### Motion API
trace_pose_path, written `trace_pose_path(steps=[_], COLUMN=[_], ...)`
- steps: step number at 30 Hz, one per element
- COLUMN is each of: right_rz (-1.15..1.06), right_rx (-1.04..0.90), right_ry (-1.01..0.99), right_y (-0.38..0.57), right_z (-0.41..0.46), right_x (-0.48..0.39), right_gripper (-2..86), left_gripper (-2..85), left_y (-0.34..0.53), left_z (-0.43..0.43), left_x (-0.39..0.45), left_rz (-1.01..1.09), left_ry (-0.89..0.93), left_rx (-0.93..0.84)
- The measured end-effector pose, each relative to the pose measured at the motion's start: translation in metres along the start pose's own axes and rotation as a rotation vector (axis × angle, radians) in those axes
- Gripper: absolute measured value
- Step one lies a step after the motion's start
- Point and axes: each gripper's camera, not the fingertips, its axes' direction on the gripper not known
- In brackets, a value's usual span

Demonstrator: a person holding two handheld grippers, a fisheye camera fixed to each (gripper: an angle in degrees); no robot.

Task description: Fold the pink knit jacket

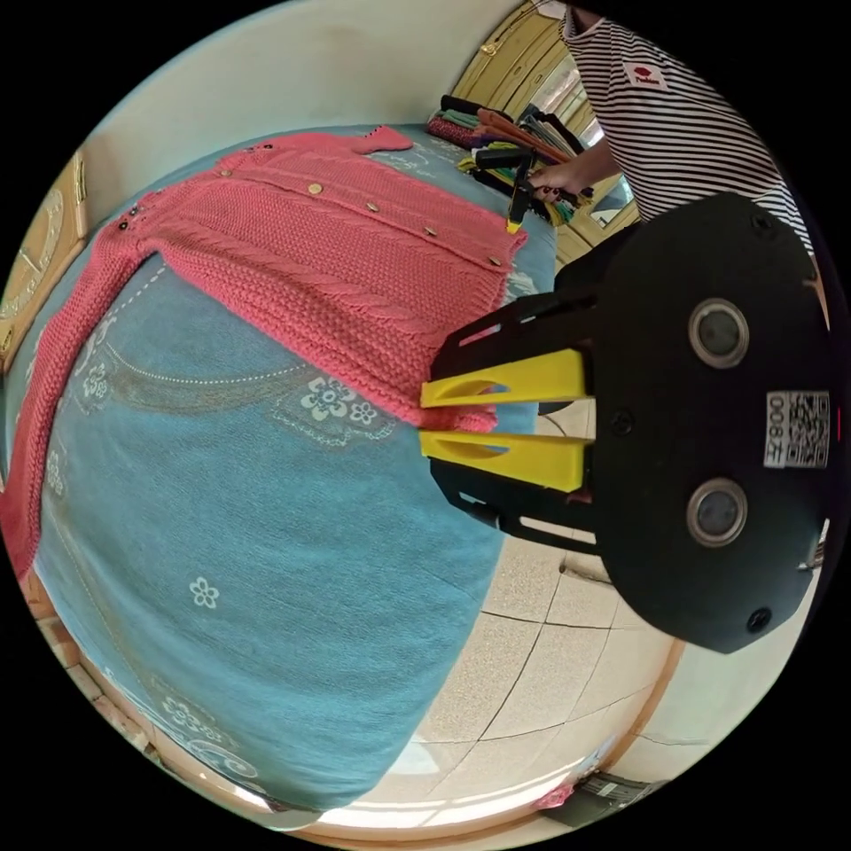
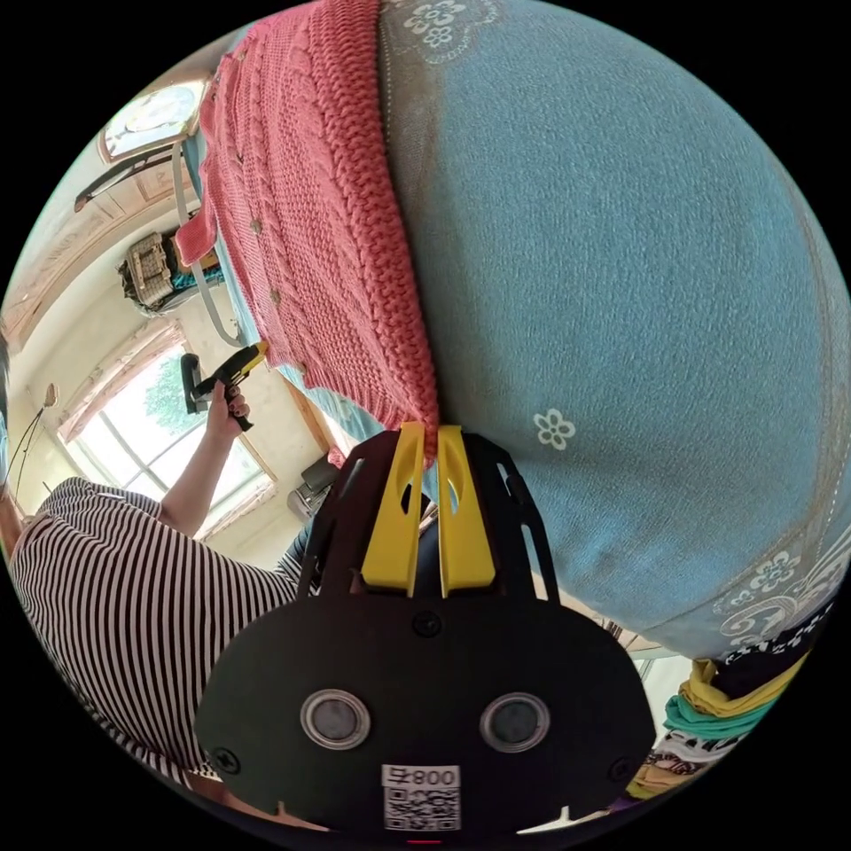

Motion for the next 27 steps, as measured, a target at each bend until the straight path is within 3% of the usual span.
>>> trace_pose_path(steps=[6,12,17,22,27], right_rz=[0.048,-0.127,-0.402,-0.383,-0.408], right_rx=[0.054,0.339,0.513,0.455,0.503], right_ry=[-0.006,0.079,0.293,0.525,0.487], right_y=[0.023,0.006,-0.084,-0.142,-0.118], right_z=[-0.012,-0.094,-0.147,-0.121,-0.114], right_x=[0.008,-0.039,-0.115,-0.131,-0.128], right_gripper=[2.6,1.5,0.4,0.2,0.1], left_gripper=[3.3,1.8,0.5,0.2,0.2], left_y=[0.006,-0.093,-0.195,-0.233,-0.219], left_z=[-0.009,0.022,0.081,0.156,0.169], left_x=[0.002,0.106,0.222,0.261,0.243], left_rz=[-0.01,0.383,0.666,0.75,0.72], left_ry=[-0.03,0.062,0.072,-0.101,0.005], left_rx=[0.13,0.204,0.235,0.197,0.25])
